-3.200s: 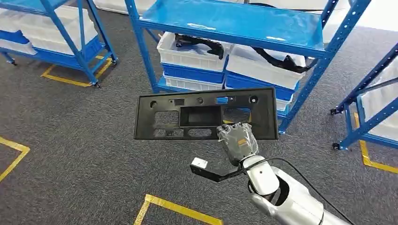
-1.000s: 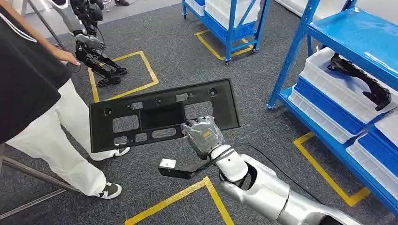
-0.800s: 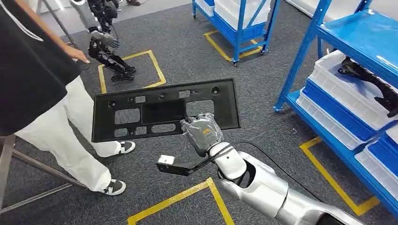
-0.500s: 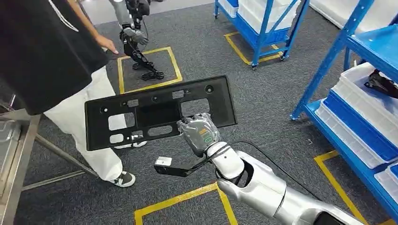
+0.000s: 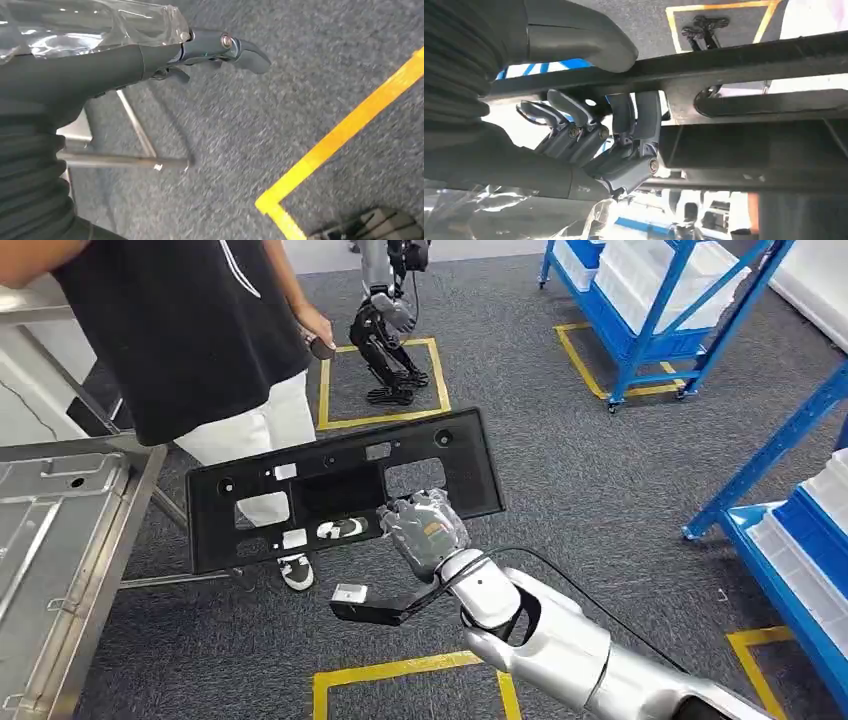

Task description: Take the parts from the cabinet and place them on the table.

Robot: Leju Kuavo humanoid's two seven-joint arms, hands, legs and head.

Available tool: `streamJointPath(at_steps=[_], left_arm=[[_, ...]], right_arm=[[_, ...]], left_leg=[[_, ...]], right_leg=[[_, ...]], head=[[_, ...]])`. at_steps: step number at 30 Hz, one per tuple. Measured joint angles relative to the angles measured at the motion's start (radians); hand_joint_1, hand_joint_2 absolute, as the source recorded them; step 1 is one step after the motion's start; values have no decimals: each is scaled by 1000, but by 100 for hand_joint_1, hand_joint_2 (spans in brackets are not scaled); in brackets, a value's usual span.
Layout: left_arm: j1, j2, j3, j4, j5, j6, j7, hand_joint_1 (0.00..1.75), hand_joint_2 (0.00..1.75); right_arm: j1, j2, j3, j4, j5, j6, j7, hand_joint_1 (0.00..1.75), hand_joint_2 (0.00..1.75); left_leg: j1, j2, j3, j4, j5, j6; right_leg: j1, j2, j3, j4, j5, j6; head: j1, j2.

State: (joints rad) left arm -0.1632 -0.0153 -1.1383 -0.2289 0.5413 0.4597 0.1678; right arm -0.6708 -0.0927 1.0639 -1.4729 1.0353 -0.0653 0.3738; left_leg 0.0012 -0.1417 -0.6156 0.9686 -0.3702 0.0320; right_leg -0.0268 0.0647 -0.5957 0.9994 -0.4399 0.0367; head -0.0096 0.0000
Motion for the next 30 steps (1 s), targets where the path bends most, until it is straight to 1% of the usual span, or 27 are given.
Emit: streamJointPath(at_steps=[1, 2, 3, 4, 5, 6, 7, 8, 9, 10, 11, 12, 13, 14, 17, 18, 19, 20, 22, 23, 24, 25, 26, 27, 28, 29, 30], left_arm=[[6, 0, 0, 0, 0, -1, 1, 0, 175], [10, 1, 0, 0, 1, -1, 1, 0, 175], [16, -1, 0, 0, 2, -1, 1, 0, 175], [15, -2, 0, 0, 2, -2, 0, 0, 175], [12, -2, 0, 0, 3, -2, 0, 0, 175], [11, -3, 0, 0, 3, -2, 0, 0, 175], [11, -4, 0, 0, 5, -2, -1, 0, 175], [13, -5, 0, 0, 5, -5, -1, 0, 175], [14, -5, 0, 0, 5, -8, -1, 0, 175], [15, -5, 0, 0, 2, -9, 0, 0, 175], [15, -5, 0, 0, 1, -11, 0, 0, 175], [14, -5, 0, 0, -1, -13, 1, 0, 175], [9, -6, 0, 0, -4, -14, 3, 0, 175], [8, -7, 0, 0, -5, -16, 4, 0, 175], [7, -6, 0, 0, -11, -17, 4, 0, 175], [9, -6, 0, 0, -16, -17, 4, 0, 175], [6, -6, 0, 0, -19, -18, 4, 0, 175], [0, -5, 0, 0, -19, -19, 4, 0, 175], [-8, -7, 0, 0, -22, -20, 5, 0, 175], [-8, -7, 0, 0, -23, -24, 9, 0, 175], [-8, -8, 0, 0, -29, -30, 15, 0, 175], [-6, -7, -2, 0, -37, -35, 23, 0, 175], [-6, -7, -2, 0, -42, -35, 26, 0, 175], [-7, -7, -3, 0, -47, -35, 27, 0, 175], [-7, -7, -3, 0, -50, -36, 29, 0, 175], [-11, -7, -3, 0, -50, -37, 32, 0, 175], [-11, -7, -3, 0, -50, -37, 33, 0, 175]], right_arm=[[-2, 2, 2, 0, 0, 3, 0, 175, 175], [-4, 7, 2, 0, 1, 6, 0, 175, 175], [-6, 8, 2, 0, 1, 9, 0, 175, 175], [-6, 11, 2, 0, 2, 11, 0, 175, 175], [-7, 11, 2, 0, 3, 13, 1, 175, 175], [-7, 11, 3, 0, 3, 15, 1, 175, 175], [-7, 11, 3, 0, 3, 16, 2, 175, 175], [-7, 11, 4, 0, 3, 16, 1, 175, 175], [-7, 11, 8, 0, 3, 17, 1, 175, 175], [-7, 11, 10, 0, 3, 17, 1, 175, 175], [-8, 11, 10, 0, 3, 18, 1, 175, 175], [-10, 12, 10, 0, 3, 18, 1, 175, 175], [-13, 13, 10, 0, 3, 18, 1, 175, 175], [-17, 13, 10, 0, 3, 20, 2, 175, 175], [-18, 18, 14, 0, 8, 24, 3, 175, 175], [-18, 16, 15, -2, 9, 25, 5, 175, 175], [-18, 17, 16, -3, 11, 26, 6, 175, 175], [-18, 16, 18, -5, 12, 27, 8, 175, 175], [-16, 11, 23, -5, 13, 34, 13, 175, 175], [-13, 9, 23, -5, 14, 35, 14, 175, 175], [-9, 8, 24, -5, 15, 37, 18, 175, 175], [-7, 7, 24, -5, 16, 39, 22, 175, 175], [-7, 5, 24, -6, 18, 42, 25, 175, 175], [-8, 4, 24, -8, 19, 44, 28, 175, 175], [-8, 2, 24, -9, 21, 45, 31, 175, 175], [-8, 1, 24, -10, 21, 45, 32, 175, 175], [-7, 1, 24, -13, 21, 49, 34, 175, 175]], left_leg=[[6, -10, -1, -4, 3, -9], [6, -17, -5, -1, 0, -14], [2, 39, -12, 19, -11, -19], [0, 87, -34, 65, -37, -26], [4, 110, -71, 141, -72, -33], [8, 122, -119, 235, -111, -38], [12, 125, -161, 315, -136, -42], [15, 126, -182, 349, -136, -44], [19, 126, -175, 329, -116, -46], [22, 130, -144, 268, -83, -48], [22, 144, -89, 161, -35, -48], [22, 179, -36, 65, 1, -47], [9, 214, -11, 16, -6, -45], [6, 196, -9, 15, -1, -28], [-3, 165, -13, 11, -3, -8], [7, 152, -4, 7, -1, 1], [7, 142, -2, 6, -3, 6], [6, 134, 1, 6, -4, 19], [4, 109, 5, 6, -8, 25], [2, 95, 7, 6, -9, 25], [2, 80, 9, 6, -10, 26], [2, 64, 12, 6, -11, 25], [4, 49, 16, 7, -13, 22], [6, 33, 18, 9, -16, 18], [7, 22, 16, 11, -20, 12], [0, 9, 11, 21, -24, 6], [5, -2, 9, 16, -21, 2]], right_leg=[[6, -12, 1, 0, 0, -6], [-2, -27, 4, -6, 4, -14], [-3, -36, 10, -8, 4, -19], [-3, -49, 13, -9, 1, -25], [0, -61, 16, -8, -1, -28], [3, -76, 18, -8, -4, -32], [3, -91, 20, -8, -8, -32], [3, -103, 22, -8, -11, -31], [3, -115, 26, -8, -15, -29], [3, -127, 31, -8, -19, -26], [3, -140, 39, -8, -24, -22], [3, -149, 47, -8, -30, -16], [10, -158, 50, -6, -37, -7], [13, -165, 52, -8, -40, -3], [9, -194, 62, -14, -46, 12], [0, -163, 63, -5, -59, 19], [0, -116, 49, 31, -77, 17], [3, -89, 12, 105, -112, 12], [7, -68, -86, 277, -180, 11], [8, -64, -123, 331, -188, 11], [8, -64, -138, 335, -170, 10], [8, -64, -125, 284, -124, 8], [6, -60, -94, 203, -71, 7], [2, -40, -51, 102, -15, 7], [-5, 9, -20, 26, 14, 9], [-6, 22, -10, 8, 4, 8], [-3, 8, -11, 9, 6, 5]], head=[[1, 0], [1, 0], [0, 0], [-6, 0], [-6, 0], [-6, 0], [-6, 0], [-6, 0], [-6, 0], [-6, 0], [-6, 0], [-6, 0], [-6, 0], [-2, 0], [-3, 0], [-1, 0], [-1, 0], [2, 0], [2, 0], [2, 0], [2, 0], [2, 0], [2, 0], [2, 0], [2, 0], [2, 0], [2, 0]])
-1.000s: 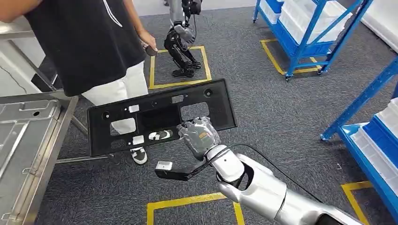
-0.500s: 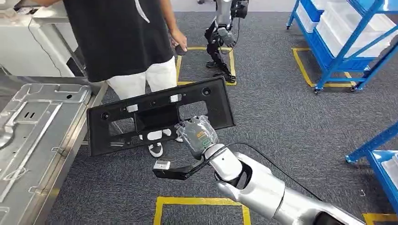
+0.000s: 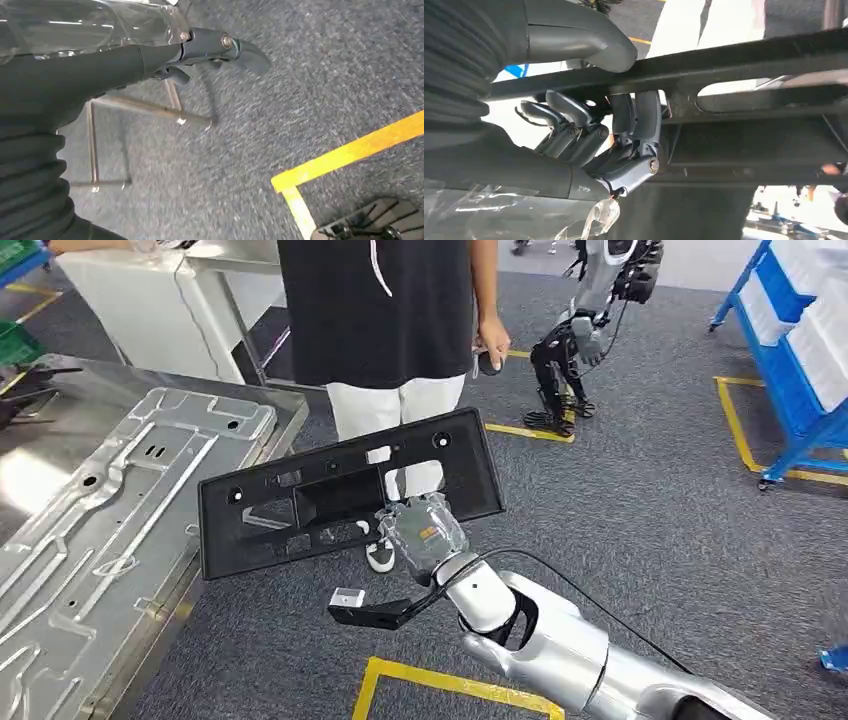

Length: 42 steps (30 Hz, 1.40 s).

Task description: Take the parts from the cabinet and place them on the table.

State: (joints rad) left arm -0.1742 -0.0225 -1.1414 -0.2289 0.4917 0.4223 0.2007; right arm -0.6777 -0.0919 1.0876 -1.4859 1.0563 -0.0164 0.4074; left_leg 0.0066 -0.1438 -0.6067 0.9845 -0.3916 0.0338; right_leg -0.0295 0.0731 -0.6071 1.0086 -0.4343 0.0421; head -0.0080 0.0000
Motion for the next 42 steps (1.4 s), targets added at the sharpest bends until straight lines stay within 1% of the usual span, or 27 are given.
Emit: streamJointPath(at_steps=[3, 4, 5, 7, 9, 10, 12, 13, 14, 18, 19, 20, 21, 23, 24, 25, 27, 28, 29, 33, 34, 35, 36, 38, 39, 40, 42], left_arm=[[6, 4, 0, 0, 0, 0, 4, 0, 175], [6, 3, 0, 0, -1, 0, 2, 0, 175], [2, 3, 0, 0, -4, 0, 1, 0, 175], [-9, 3, -1, 0, -7, 0, 0, 0, 175], [-11, 3, -1, 0, -8, -2, 0, 0, 175], [-11, 3, -1, 0, -10, -3, 0, 0, 175], [-12, 3, -2, 0, -22, -5, 0, 0, 175], [-14, 3, -4, 0, -29, -4, 1, 0, 175], [-19, 3, -6, 0, -35, -5, 1, 0, 175], [-22, 1, -9, 0, -39, -6, 1, 0, 175], [-19, -2, -9, 0, -38, -6, 1, 0, 175], [-21, -2, -9, 0, -37, -6, 2, 0, 175], [-25, -2, -9, 0, -37, -6, 2, 0, 175], [-27, -6, -9, 0, -35, -8, 3, 0, 175], [-25, -6, -9, 0, -34, -8, 4, 0, 175], [-22, -6, -9, 0, -32, -9, 6, 0, 175], [-18, -6, -9, 0, -31, -9, 6, 0, 175], [-17, -5, -9, 0, -31, -9, 6, 0, 175], [-17, -5, -9, 0, -31, -9, 6, 0, 175], [-7, -5, -9, 0, -31, -9, 6, 0, 175], [-5, -3, -9, 0, -29, -9, 6, 0, 175], [-6, -3, -9, 0, -29, -9, 6, 0, 175], [-9, -3, -9, 0, -28, -9, 3, 0, 175], [-13, -3, -9, 0, -26, -9, 2, 0, 175], [-12, -3, -9, 0, -24, -9, 2, 0, 175], [-11, -3, -9, 0, -24, -9, 2, 0, 175], [-10, -3, -9, 0, -23, -5, 2, 0, 175]], right_arm=[[-4, 2, 0, -6, 0, 3, 1, 175, 175], [-4, 2, 0, -8, 0, 3, 2, 175, 175], [-5, 2, 0, -11, 0, 4, 3, 175, 175], [-4, 0, 0, -11, 0, 6, 5, 175, 175], [-2, 0, 0, -11, 0, 6, 5, 175, 175], [-1, 0, 1, -11, 0, 7, 4, 175, 175], [-2, 0, 1, -13, 0, 9, 4, 175, 175], [-2, 0, 0, -13, 0, 9, 5, 175, 175], [-3, 0, 0, -13, 0, 9, 6, 175, 175], [-4, -1, 1, -17, 0, 10, 7, 175, 175], [-4, -4, 0, -21, 0, 10, 7, 175, 175], [-5, -4, 0, -21, 0, 10, 7, 175, 175], [-5, -5, 0, -22, 0, 10, 8, 175, 175], [-1, -11, 0, -22, 0, 13, 8, 175, 175], [2, -13, 0, -22, 0, 13, 8, 175, 175], [3, -13, 1, -22, 0, 14, 8, 175, 175], [2, -14, 1, -22, 0, 16, 8, 175, 175], [2, -14, 1, -22, 0, 16, 8, 175, 175], [2, -16, 1, -22, 0, 16, 8, 175, 175], [-1, -14, 2, -25, 0, 16, 7, 175, 175], [-2, -12, 2, -28, 0, 16, 7, 175, 175], [-1, -12, 2, -28, 0, 16, 7, 175, 175], [-2, -11, 2, -29, 0, 16, 7, 175, 175], [-1, -13, 2, -28, 0, 16, 6, 175, 175], [0, -13, 2, -28, 0, 16, 5, 175, 175], [2, -12, 2, -28, 0, 15, 4, 175, 175], [2, -12, 2, -28, 0, 13, 3, 175, 175]], left_leg=[[7, -21, -6, -4, 1, -15], [0, 45, -16, 18, -12, -20], [-2, 91, -40, 68, -39, -24], [2, 124, -123, 233, -106, -32], [3, 128, -177, 326, -123, -31], [2, 128, -164, 293, -100, -27], [-7, 144, -78, 127, -20, -13], [-16, 188, -28, 35, 14, -1], [-34, 221, -16, 8, -2, 5], [-36, 177, -10, -7, 5, 22], [-23, 166, 3, -16, 10, 27], [-21, 154, 8, -20, 11, 31], [-21, 146, 9, -20, 12, 45], [-21, 116, 9, -20, 11, 47], [-21, 102, 9, -19, 11, 47], [-20, 86, 10, -19, 10, 46], [-17, 54, 16, -17, 8, 42], [-16, 40, 18, -15, 5, 38], [-18, 29, 15, -13, 3, 33], [-13, -18, 1, -16, 6, 8], [-13, 13, -4, -7, -1, 6], [-20, 74, -16, 22, -20, -1], [-17, 104, -47, 86, -51, -8], [-8, 124, -141, 265, -116, -18], [-5, 125, -168, 311, -123, -20], [-3, 127, -174, 310, -109, -22], [-3, 137, -110, 178, -34, -21]], right_leg=[[3, -35, 3, -4, 3, -19], [3, -44, 7, -5, 2, -24], [6, -57, 9, -5, -1, -32], [15, -87, 11, -5, -5, -37], [20, -112, 12, -5, -9, -38], [22, -126, 14, -5, -11, -39], [25, -148, 23, -5, -17, -37], [26, -158, 29, -5, -21, -35], [32, -169, 31, -7, -24, -31], [31, -207, 44, -13, -33, -13], [25, -176, 46, -4, -42, -6], [24, -117, 31, 35, -63, -3], [24, -89, -3, 104, -102, -5], [24, -75, -92, 267, -167, -1], [24, -74, -119, 307, -170, 0], [23, -74, -121, 294, -144, 0], [18, -64, -59, 145, -47, -1], [13, -34, -15, 48, 3, -1], [7, 17, 7, -2, 5, -3], [14, -26, 15, -21, 5, -17], [9, -39, 19, -28, 8, -22], [9, -49, 23, -29, 6, -28], [12, -62, 26, -29, 3, -34], [16, -95, 30, -29, -3, -36], [17, -106, 32, -29, -5, -35], [17, -119, 35, -29, -8, -34], [17, -143, 47, -29, -17, -30]], head=[[0, 0], [-1, 0], [-5, 0], [-5, 0], [-5, 0], [-5, 0], [-5, 0], [-5, 0], [-5, 0], [-5, 0], [-4, 0], [-3, 0], [-1, 0], [0, 0], [0, 0], [0, 0], [0, 0], [0, 0], [-1, 0], [-1, 0], [-1, 0], [-5, 0], [-6, 0], [-6, 0], [-6, 0], [-6, 0], [-6, 0]])
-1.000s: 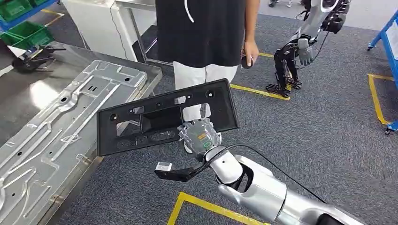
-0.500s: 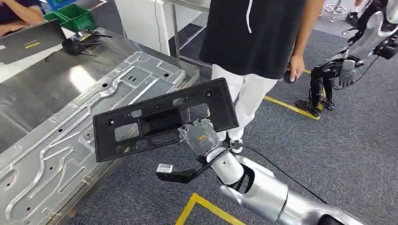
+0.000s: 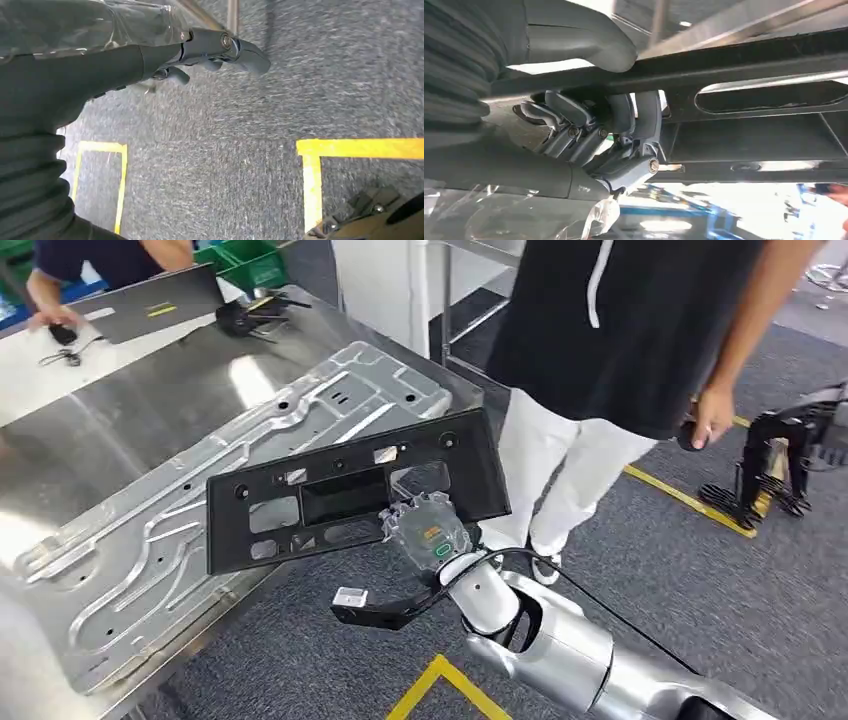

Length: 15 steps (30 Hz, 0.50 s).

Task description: Take the parts from the cabinet and place them on the table.

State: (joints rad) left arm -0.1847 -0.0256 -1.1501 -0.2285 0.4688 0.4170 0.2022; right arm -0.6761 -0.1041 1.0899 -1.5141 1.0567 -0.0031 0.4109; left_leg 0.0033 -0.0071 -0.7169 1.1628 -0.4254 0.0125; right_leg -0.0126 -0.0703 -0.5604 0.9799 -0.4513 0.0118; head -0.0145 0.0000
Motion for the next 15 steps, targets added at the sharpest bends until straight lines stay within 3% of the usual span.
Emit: streamJointPath(at_steps=[1, 2, 3, 6, 7, 8, 9, 11, 12, 13, 14, 15], left_arm=[[-1, 0, 0, 0, 0, 0, 0, 0, 175], [-3, 0, 0, 0, 1, 1, 0, 0, 175], [-5, 0, 0, 0, 2, 1, 0, 0, 175], [-1, 0, 0, 0, 2, 3, 2, 0, 175], [0, 0, 0, 0, 2, 3, 2, 0, 175], [1, 0, 0, 0, 2, 4, 2, 0, 175], [-2, 2, 0, 0, 2, 4, 2, 0, 175], [-6, 2, 0, 0, 2, 4, 2, 0, 175], [-5, 1, 0, 0, 2, 4, 2, 0, 175], [-3, 1, 0, 0, 2, 4, 2, 0, 175], [-2, 2, 0, 0, 2, 4, 2, 0, 175], [-2, 2, 0, 0, 2, 4, 2, 0, 175]], right_arm=[[0, 1, 0, 0, 0, -1, -1, 175, 175], [-1, 1, 0, 0, 0, -1, -1, 175, 175], [-3, 1, 0, 0, 0, -2, -1, 175, 175], [-4, 3, 0, 0, 1, -3, -2, 175, 175], [-4, 4, 0, -1, 1, -3, -2, 175, 175], [-5, 3, 0, -1, 1, -4, -2, 175, 175], [-5, 3, 0, -1, 2, -6, -2, 175, 175], [-1, 0, 0, -1, 2, -6, -1, 175, 175], [1, -2, 0, 0, 2, -6, -1, 175, 175], [3, -2, 0, 0, 2, -6, -1, 175, 175], [3, -2, 0, 0, 2, -6, -1, 175, 175], [3, -3, 0, 0, 2, -6, -1, 175, 175]], left_leg=[[-1, 25, 56, -112, 50, 3], [-9, 81, 89, -183, 55, 7], [-18, 69, 91, -188, 54, 19], [-23, 39, 86, -186, 51, 33], [-17, 26, 97, -192, 53, 40], [-13, 14, 102, -195, 53, 45], [-11, 8, 105, -194, 52, 57], [-11, -18, 107, -194, 49, 61], [-13, -33, 108, -194, 49, 61], [-13, -46, 108, -194, 49, 61], [-13, -62, 109, -193, 49, 61], [-13, -79, 112, -193, 49, 61]], right_leg=[[0, -12, 8, 0, -6, 4], [3, -21, 15, -1, -10, 9], [12, -30, 14, 0, -15, 15], [10, -54, 22, -6, -21, 25], [7, -55, 26, -3, -30, 35], [2, 0, 25, 19, -44, 39], [2, 43, -4, 80, -76, 37], [3, 64, -95, 247, -146, 38], [3, 66, -137, 312, -161, 38], [3, 67, -157, 327, -150, 37], [3, 68, -150, 291, -113, 34], [2, 73, -119, 213, -61, 31]], head=[[0, 0], [0, 0], [1, 0], [2, 0], [2, 0], [3, 0], [3, 0], [5, 0], [5, 0], [5, 0], [5, 0], [5, 0]])
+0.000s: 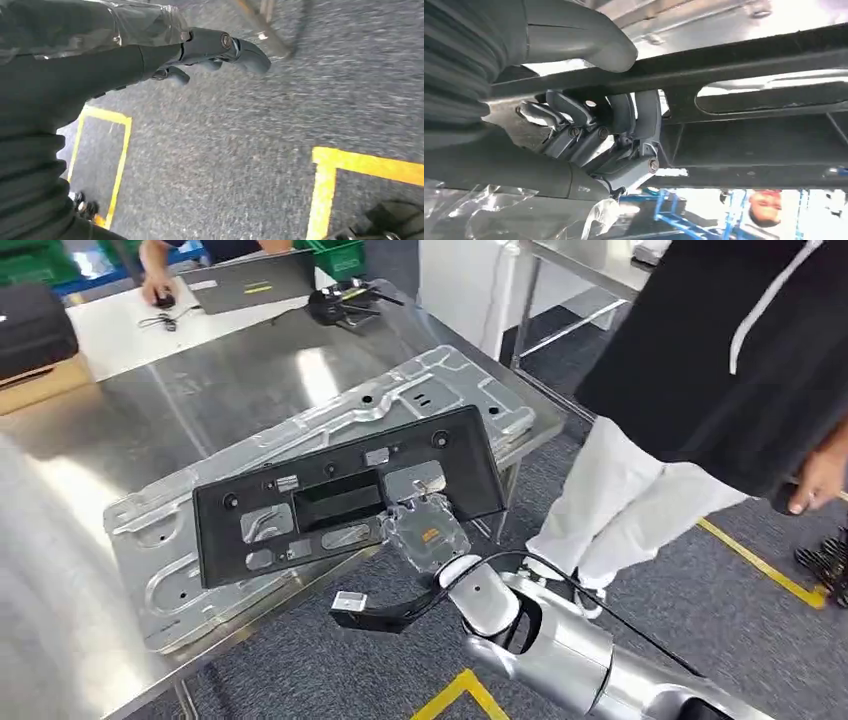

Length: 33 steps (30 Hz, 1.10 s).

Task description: Take the parts from the cabinet and place them on the table.

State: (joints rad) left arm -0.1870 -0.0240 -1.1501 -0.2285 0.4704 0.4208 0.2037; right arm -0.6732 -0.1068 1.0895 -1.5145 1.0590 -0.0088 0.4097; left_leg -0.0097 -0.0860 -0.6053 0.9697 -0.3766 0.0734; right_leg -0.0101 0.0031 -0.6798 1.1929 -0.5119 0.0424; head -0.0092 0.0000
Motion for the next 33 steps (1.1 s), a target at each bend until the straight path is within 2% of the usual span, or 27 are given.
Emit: streamJointPath(at_steps=[1, 2, 3, 4, 5, 6, 7, 8, 9, 10, 11, 12, 13, 14, 15, 17, 18, 22, 23, 24, 25, 27, 28, 29, 30, 32, 33], left_arm=[[0, 0, 0, 0, 0, 0, 0, 0, 175], [-1, -1, 0, 0, 0, 0, 0, 0, 175], [-3, -2, 0, 0, 0, -1, 0, 0, 175], [-2, -2, 0, 0, -1, -2, 0, 0, 175], [0, -2, 0, 0, -1, -2, 3, 0, 175], [3, -2, 0, 0, -2, -2, 3, 0, 175], [4, 0, 0, 0, -3, -3, 4, 0, 175], [4, 1, 0, 0, -3, -3, 6, 0, 175], [1, 0, 0, 0, -5, -4, 6, 0, 175], [-4, 0, 0, 0, -5, -4, 6, 0, 175], [-6, 0, 0, 0, -5, -4, 7, 0, 175], [-5, 0, 0, 0, -5, -5, 8, 0, 175], [-3, 0, 0, 0, -5, -5, 9, 0, 175], [-3, 0, 0, 0, -5, -5, 9, 0, 175], [-2, 0, 0, 0, -3, -5, 9, 0, 175], [-2, 0, 0, 0, -3, -5, 9, 0, 175], [-4, 0, 0, 0, -3, -5, 10, 0, 175], [2, 0, 0, 0, 1, -8, 20, 0, 175], [3, -1, 0, 0, 2, -8, 21, 0, 175], [1, -2, 0, 0, 3, -8, 25, 0, 175], [-3, -2, 1, 0, 8, -10, 30, 0, 175], [-4, -4, 1, 0, 11, -16, 44, 0, 175], [-2, -5, 2, 0, 15, -19, 48, 0, 175], [-1, -5, 2, 0, 16, -20, 52, 0, 175], [-1, -5, 2, 0, 18, -20, 56, 0, 175], [-2, -6, 2, 0, 19, -20, 56, 0, 175], [-2, -6, 2, 0, 20, -20, 56, 0, 175]], right_arm=[[-1, 0, 0, 0, 0, 0, 0, 175, 175], [-2, 0, 0, 0, 0, 0, 0, 175, 175], [-2, 0, 0, 0, 0, 0, 0, 175, 175], [-3, 0, 0, 0, 0, 0, -1, 175, 175], [-3, 0, 0, 0, 0, 0, -1, 175, 175], [-4, 0, 0, 0, 0, 0, -1, 175, 175], [-6, 1, 0, 0, 0, 0, -1, 175, 175], [-8, 3, 0, 0, 0, 0, -1, 175, 175], [-8, 3, 0, 0, 1, 0, -1, 175, 175], [-8, 3, 0, 0, 1, 0, 0, 175, 175], [-7, 0, 0, 0, 1, 0, 0, 175, 175], [-7, -2, 0, 0, 1, 0, 0, 175, 175], [-5, -2, 0, 0, 1, 0, 0, 175, 175], [-4, -2, 0, 0, 1, 0, 0, 175, 175], [-4, -2, 0, 0, 0, 0, 0, 175, 175], [-5, -2, 0, 0, -9, 0, -13, 175, 175], [-5, -2, 0, 0, -14, 0, -15, 175, 175], [-7, 0, 0, 0, -14, 2, -14, 175, 175], [-7, 0, 0, 0, -14, 2, -14, 175, 175], [-7, 0, 0, 0, -14, 2, -14, 175, 175], [-8, 0, 0, 0, -14, 2, -13, 175, 175], [-5, -3, 0, 2, -14, 4, -13, 175, 175], [-2, -4, 0, 2, -14, 5, -13, 175, 175], [-1, -4, 0, 3, -14, 6, -13, 175, 175], [-1, -5, 0, 3, -14, 6, -13, 175, 175], [-3, -5, 0, 3, -14, 6, -13, 175, 175], [-4, -5, 0, 3, -14, 6, -13, 175, 175]], left_leg=[[0, -15, 3, 0, -1, -1], [2, -27, 3, 1, -2, -3], [-3, -39, -2, 4, -3, -9], [1, -48, -6, 4, -1, -13], [5, -58, -8, 2, -1, -20], [10, -68, -9, -2, 1, -29], [5, -79, -13, -1, 0, -34], [5, -40, -17, 13, -10, -37], [1, 17, -38, 59, -40, -43], [6, 47, -79, 143, -81, -51], [9, 61, -123, 234, -117, -56], [13, 67, -158, 304, -138, -61], [17, 70, -176, 335, -137, -65], [21, 72, -168, 311, -117, -68], [23, 76, -134, 245, -81, -69], [23, 97, -27, 42, 3, -65], [14, 112, -1, 1, -11, -58], [5, 97, -3, -3, -10, -37], [16, 94, 7, -11, -6, -30], [16, 90, 9, -12, -7, -26], [16, 88, 11, -12, -8, -17], [15, 80, 11, -12, -11, -13], [15, 75, 12, -12, -11, -13], [15, 70, 13, -12, -12, -13], [16, 64, 15, -11, -13, -14], [18, 52, 23, -9, -19, -21], [16, 48, 22, -6, -23, -28]], right_leg=[[-1, 15, 42, -93, 51, -4], [-2, 57, 78, -177, 89, -7], [-5, 84, 91, -208, 80, -8], [-6, 67, 90, -210, 84, -8], [0, 60, 91, -210, 83, -10], [3, 49, 92, -210, 84, -16], [-4, 35, 94, -218, 88, -23], [-6, 23, 98, -221, 89, -26], [-7, 11, 99, -222, 87, -32], [-6, -1, 101, -222, 85, -34], [-4, -16, 102, -221, 84, -36], [-4, -29, 103, -221, 81, -36], [-4, -42, 104, -221, 79, -36], [-4, -51, 107, -221, 77, -35], [-5, -57, 111, -221, 74, -32], [-5, -72, 123, -221, 66, -24], [1, -76, 123, -221, 62, -18], [2, -87, 129, -226, 60, 0], [-5, -69, 129, -218, 50, 8], [-5, -36, 116, -184, 31, 9], [-6, -18, 79, -112, -7, 10], [-5, -8, -11, 55, -74, 14], [-5, -7, -45, 107, -79, 15], [-5, -7, -50, 98, -57, 15], [-7, -7, -31, 46, -18, 14], [-11, -5, 53, -138, 81, 13], [-14, 4, 83, -205, 93, 14]], head=[[0, 0], [0, 0], [-1, 0], [0, 0], [-1, 0], [0, 0], [0, 0], [0, 0], [-6, 0], [-6, 0], [-5, 0], [-5, 0], [-6, 0], [-6, 0], [-6, 0], [-6, 0], [-6, 0], [-5, 0], [-5, 0], [-4, 0], [-3, 0], [-3, 0], [-3, 0], [-3, 0], [-3, 0], [-3, 0], [-3, 0]])
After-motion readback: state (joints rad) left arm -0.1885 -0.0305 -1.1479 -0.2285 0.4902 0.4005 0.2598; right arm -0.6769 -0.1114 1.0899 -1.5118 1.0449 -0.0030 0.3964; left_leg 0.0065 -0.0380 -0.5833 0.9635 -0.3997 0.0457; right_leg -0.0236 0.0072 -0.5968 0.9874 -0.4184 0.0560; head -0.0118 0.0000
